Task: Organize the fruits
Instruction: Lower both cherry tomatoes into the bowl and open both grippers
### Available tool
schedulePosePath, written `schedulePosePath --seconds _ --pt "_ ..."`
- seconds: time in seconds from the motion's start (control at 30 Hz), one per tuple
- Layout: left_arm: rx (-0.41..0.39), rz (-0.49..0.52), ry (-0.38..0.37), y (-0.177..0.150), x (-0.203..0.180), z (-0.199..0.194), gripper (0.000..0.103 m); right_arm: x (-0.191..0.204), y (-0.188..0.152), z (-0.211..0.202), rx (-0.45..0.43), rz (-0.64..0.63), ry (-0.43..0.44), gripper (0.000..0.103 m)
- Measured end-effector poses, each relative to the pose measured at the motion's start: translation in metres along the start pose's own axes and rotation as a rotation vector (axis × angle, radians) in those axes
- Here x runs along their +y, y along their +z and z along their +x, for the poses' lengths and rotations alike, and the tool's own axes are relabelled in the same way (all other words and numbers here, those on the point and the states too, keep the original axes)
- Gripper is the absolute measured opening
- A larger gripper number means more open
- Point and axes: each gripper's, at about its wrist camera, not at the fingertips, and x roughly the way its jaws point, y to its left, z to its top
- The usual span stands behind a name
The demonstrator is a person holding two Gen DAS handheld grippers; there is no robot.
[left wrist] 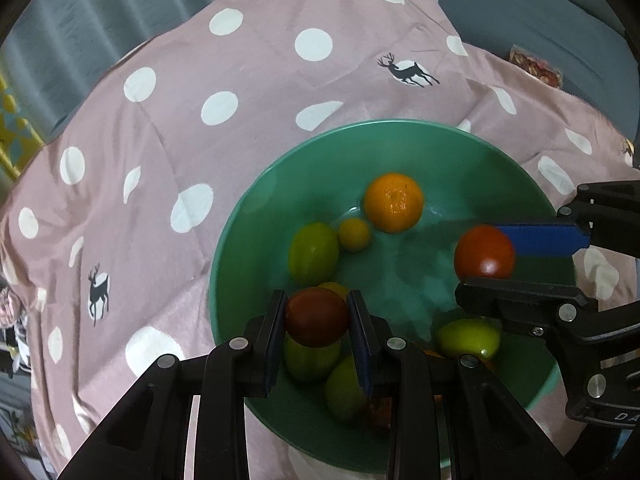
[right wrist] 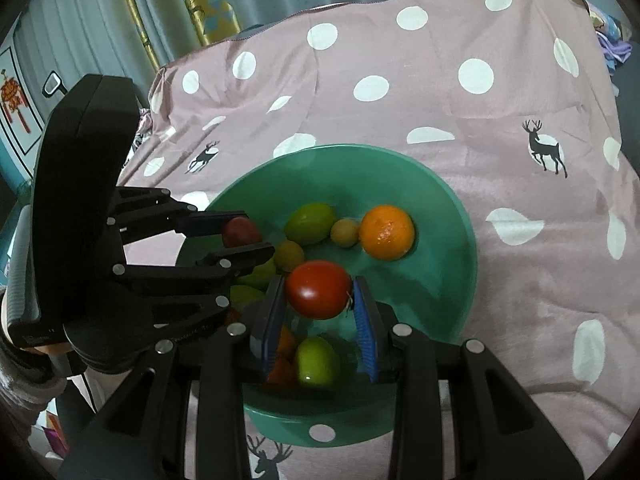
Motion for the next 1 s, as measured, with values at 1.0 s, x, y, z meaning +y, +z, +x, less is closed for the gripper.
schedulePosePath --seconds 1.0 --pt "0.06 0.073 0.034 0.005 -0.014 0.016 0.03 0.005 0.005 0.012 0.079 -0.079 -0.048 0.035"
